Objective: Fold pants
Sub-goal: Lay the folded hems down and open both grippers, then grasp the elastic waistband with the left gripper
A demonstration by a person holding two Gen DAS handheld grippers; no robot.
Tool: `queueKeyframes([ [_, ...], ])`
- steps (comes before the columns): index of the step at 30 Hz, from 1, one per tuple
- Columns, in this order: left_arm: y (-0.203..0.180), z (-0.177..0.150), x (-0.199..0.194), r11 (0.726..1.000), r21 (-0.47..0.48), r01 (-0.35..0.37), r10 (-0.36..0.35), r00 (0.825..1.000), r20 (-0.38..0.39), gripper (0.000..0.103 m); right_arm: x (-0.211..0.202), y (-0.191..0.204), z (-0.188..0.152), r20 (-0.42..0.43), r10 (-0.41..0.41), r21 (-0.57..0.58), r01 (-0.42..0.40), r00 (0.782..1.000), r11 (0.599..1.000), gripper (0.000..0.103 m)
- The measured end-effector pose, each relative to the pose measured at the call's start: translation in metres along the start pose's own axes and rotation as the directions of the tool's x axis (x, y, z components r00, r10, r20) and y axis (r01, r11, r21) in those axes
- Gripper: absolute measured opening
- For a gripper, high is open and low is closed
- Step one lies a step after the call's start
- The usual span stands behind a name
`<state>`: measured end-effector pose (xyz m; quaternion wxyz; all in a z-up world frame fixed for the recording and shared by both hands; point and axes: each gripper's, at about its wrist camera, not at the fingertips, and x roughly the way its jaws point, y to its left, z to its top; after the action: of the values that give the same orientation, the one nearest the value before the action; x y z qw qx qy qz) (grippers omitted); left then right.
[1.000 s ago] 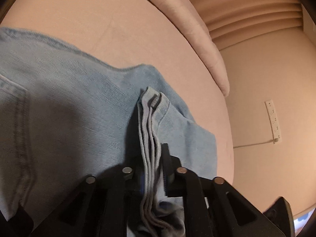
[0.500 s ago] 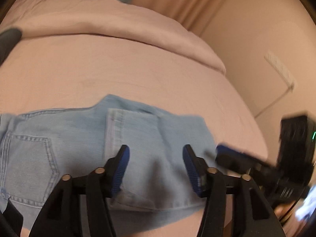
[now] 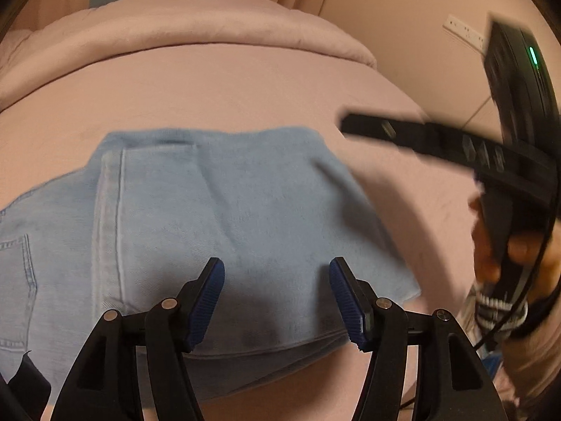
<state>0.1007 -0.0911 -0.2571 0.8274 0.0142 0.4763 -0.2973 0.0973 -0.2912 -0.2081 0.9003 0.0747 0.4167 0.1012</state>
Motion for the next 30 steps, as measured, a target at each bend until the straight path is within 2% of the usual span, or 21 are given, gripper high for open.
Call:
queueKeyframes([
  [2,-0.002,-0.011,0.010,1.000,0.013,-0.024,0.024,1.000,-0.014,0.061,0.016,0.007,0.006,0.001,0.034,-0.038,-0.034,0.999,0.999,0.057],
  [4,-0.005,-0.019,0.013,0.997,0.059,-0.043,0.042,0.999,0.025,0.062,0.037,0.010,0.007,-0.037,0.028,-0.062,-0.030,0.999,0.998,0.052],
  [5,-0.006,-0.020,0.014,0.997,0.065,-0.044,0.043,0.999,0.028,0.062,0.056,0.011,0.005,-0.078,0.001,-0.076,-0.007,0.997,0.997,0.047],
  [6,-0.004,-0.018,0.014,0.998,0.054,-0.034,0.033,0.999,0.021,0.062,0.080,0.011,0.001,-0.150,-0.033,-0.094,0.019,0.988,0.995,0.049],
  [7,-0.001,-0.017,0.014,0.999,0.042,-0.022,0.022,1.000,0.014,0.062,0.095,0.012,-0.004,-0.184,-0.046,-0.123,0.023,0.982,0.992,0.051],
  [8,0.002,-0.014,0.012,1.000,0.025,-0.006,0.006,1.000,-0.001,0.062,0.093,0.017,-0.006,-0.141,-0.059,-0.168,0.034,0.988,0.985,0.053],
  [11,0.014,-0.009,0.000,1.000,-0.016,-0.010,0.010,1.000,-0.004,0.062,0.081,0.024,-0.003,-0.144,-0.089,-0.208,0.058,0.986,0.976,0.052],
  [15,0.036,-0.009,-0.030,0.997,-0.057,-0.053,0.059,0.992,0.107,0.062,0.033,0.022,-0.007,-0.085,-0.004,-0.166,-0.010,0.996,0.986,0.051],
  [17,0.051,-0.011,-0.030,0.993,-0.094,-0.077,0.087,0.990,0.107,0.062,0.015,0.026,-0.015,-0.072,0.032,-0.170,-0.044,0.997,0.985,0.051],
  [19,0.067,-0.016,-0.017,0.987,-0.136,-0.087,0.098,0.992,0.073,0.062,0.001,0.033,-0.033,-0.077,0.062,-0.201,-0.077,0.995,0.977,0.051],
  [21,0.070,-0.022,-0.007,0.989,-0.106,-0.098,0.109,0.989,0.097,0.062,0.003,0.043,-0.055,-0.117,0.064,-0.252,-0.092,0.991,0.963,0.050],
  [23,0.059,-0.024,-0.001,0.988,-0.036,-0.148,0.152,0.981,0.119,0.065,0.023,0.046,-0.078,-0.181,0.025,-0.278,-0.076,0.983,0.958,0.051],
  [25,0.054,-0.023,-0.002,0.986,-0.021,-0.165,0.166,0.981,0.105,0.066,0.028,0.051,-0.095,-0.086,-0.003,-0.325,-0.025,0.996,0.946,0.054],
  [27,0.061,-0.020,-0.014,0.990,-0.078,-0.114,0.120,0.989,0.089,0.066,0.028,0.058,-0.091,-0.091,-0.034,-0.335,0.002,0.995,0.942,0.054],
  [30,0.085,-0.020,-0.043,0.978,-0.202,-0.042,0.077,0.983,0.166,0.066,0.025,0.055,-0.072,-0.169,0.005,-0.259,-0.049,0.986,0.965,0.054],
])
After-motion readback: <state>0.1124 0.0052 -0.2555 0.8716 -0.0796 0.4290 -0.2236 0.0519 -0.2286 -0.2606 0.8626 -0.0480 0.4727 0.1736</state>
